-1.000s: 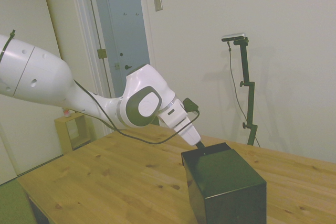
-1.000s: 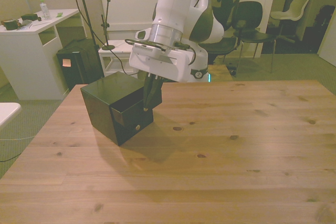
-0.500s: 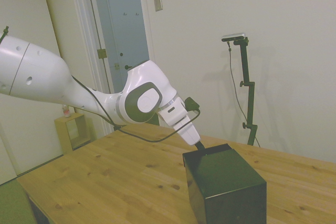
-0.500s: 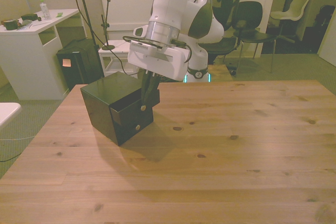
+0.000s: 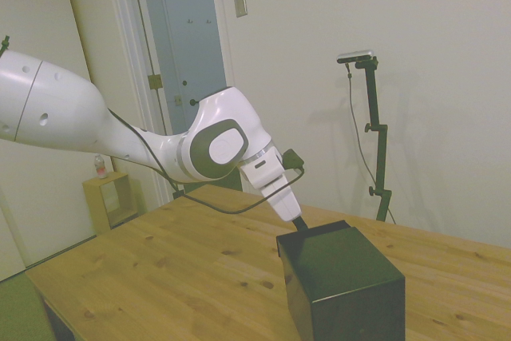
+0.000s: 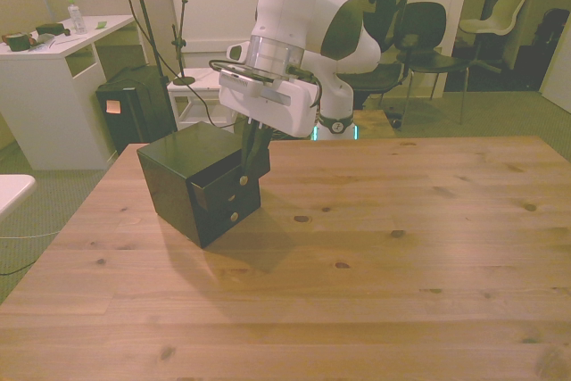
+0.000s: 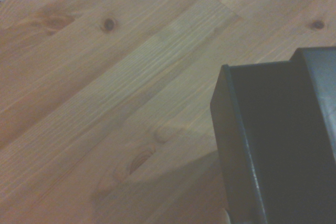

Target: Close the top drawer

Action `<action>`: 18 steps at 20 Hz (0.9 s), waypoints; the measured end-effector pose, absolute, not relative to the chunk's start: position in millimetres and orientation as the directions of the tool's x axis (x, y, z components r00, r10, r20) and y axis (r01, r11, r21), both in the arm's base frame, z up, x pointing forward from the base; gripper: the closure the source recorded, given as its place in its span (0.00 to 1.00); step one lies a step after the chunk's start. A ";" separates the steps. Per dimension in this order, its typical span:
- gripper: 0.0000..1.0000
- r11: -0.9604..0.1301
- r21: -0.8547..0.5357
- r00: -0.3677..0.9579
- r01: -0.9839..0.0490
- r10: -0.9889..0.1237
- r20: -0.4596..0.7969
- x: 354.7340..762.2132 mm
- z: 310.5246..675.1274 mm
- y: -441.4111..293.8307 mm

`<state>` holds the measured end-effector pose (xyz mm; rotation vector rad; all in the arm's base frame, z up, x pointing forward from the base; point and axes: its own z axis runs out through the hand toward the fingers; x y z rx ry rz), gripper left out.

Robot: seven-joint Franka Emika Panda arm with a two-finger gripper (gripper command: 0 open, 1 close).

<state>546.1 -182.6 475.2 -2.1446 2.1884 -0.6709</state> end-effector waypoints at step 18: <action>1.00 0.165 -0.156 -0.201 -0.974 -0.946 0.256 535.7 485.2 -186.6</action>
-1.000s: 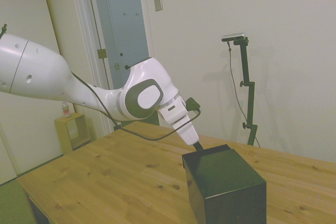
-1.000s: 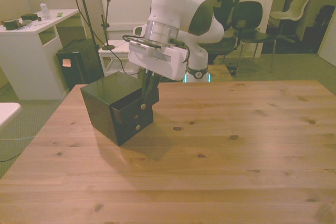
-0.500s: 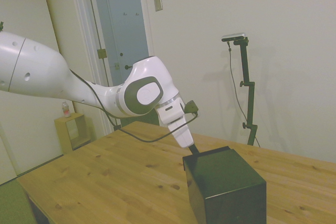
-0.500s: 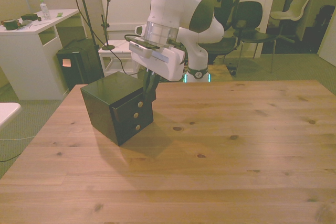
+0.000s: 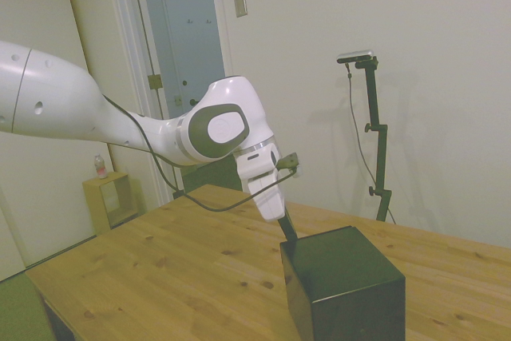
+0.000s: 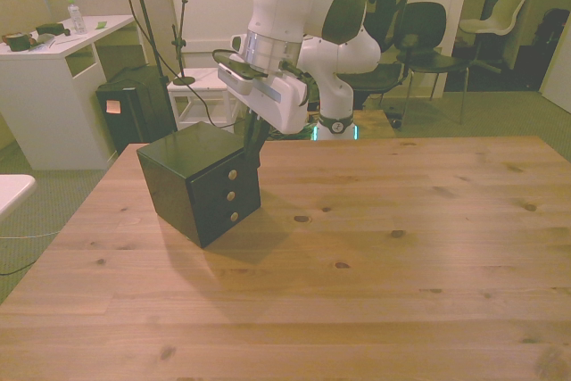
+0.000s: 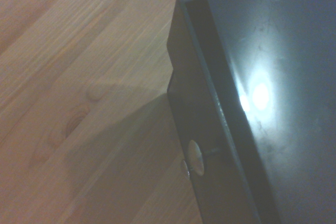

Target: Close the top drawer

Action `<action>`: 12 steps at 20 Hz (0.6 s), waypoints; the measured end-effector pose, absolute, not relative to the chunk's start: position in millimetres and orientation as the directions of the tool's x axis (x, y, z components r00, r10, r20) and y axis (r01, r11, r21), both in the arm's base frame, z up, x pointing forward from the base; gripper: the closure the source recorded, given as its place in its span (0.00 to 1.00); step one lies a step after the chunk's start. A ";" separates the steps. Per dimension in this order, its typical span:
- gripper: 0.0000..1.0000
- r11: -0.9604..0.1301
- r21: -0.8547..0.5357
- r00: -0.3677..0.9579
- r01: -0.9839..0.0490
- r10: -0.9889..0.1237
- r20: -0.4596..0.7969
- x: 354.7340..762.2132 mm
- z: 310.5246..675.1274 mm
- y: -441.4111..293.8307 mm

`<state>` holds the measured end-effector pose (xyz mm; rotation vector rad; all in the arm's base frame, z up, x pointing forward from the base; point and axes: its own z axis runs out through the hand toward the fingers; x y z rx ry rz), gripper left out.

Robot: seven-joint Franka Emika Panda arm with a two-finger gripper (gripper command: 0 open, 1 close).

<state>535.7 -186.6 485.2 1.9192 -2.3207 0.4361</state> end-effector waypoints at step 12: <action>1.00 0.212 -0.110 -0.234 -0.971 -0.937 0.259 544.3 487.0 -193.9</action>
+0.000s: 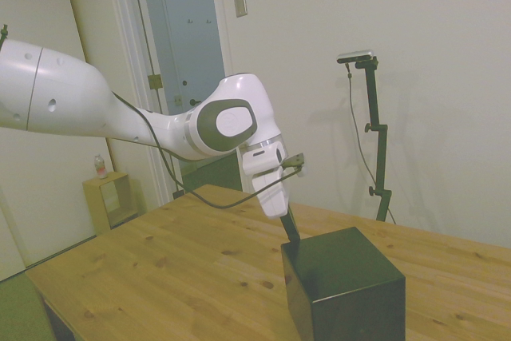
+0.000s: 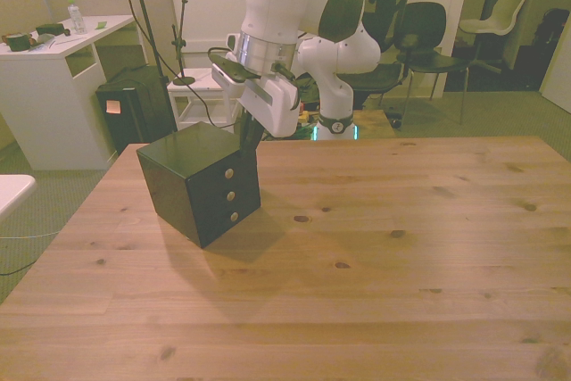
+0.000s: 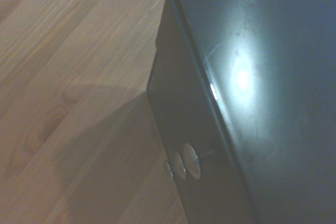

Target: Close the top drawer

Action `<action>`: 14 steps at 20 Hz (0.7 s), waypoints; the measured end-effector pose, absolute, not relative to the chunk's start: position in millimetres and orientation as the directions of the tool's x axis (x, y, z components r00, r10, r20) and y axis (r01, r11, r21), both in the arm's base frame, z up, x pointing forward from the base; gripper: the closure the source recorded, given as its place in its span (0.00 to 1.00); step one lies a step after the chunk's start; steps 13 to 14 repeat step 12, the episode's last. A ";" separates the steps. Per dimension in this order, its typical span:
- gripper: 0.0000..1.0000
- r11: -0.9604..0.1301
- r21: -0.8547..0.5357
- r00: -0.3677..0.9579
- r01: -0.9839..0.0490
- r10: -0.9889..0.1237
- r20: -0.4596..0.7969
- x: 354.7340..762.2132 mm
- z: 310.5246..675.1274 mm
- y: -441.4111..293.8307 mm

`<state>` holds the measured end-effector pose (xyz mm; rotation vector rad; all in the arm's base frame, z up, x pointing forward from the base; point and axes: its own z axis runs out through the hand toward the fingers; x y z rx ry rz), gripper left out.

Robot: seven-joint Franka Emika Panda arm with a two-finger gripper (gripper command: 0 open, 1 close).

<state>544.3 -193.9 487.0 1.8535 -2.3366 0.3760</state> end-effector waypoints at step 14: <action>0.00 -0.023 -0.362 -0.102 -0.932 -0.941 0.323 569.9 521.1 -140.6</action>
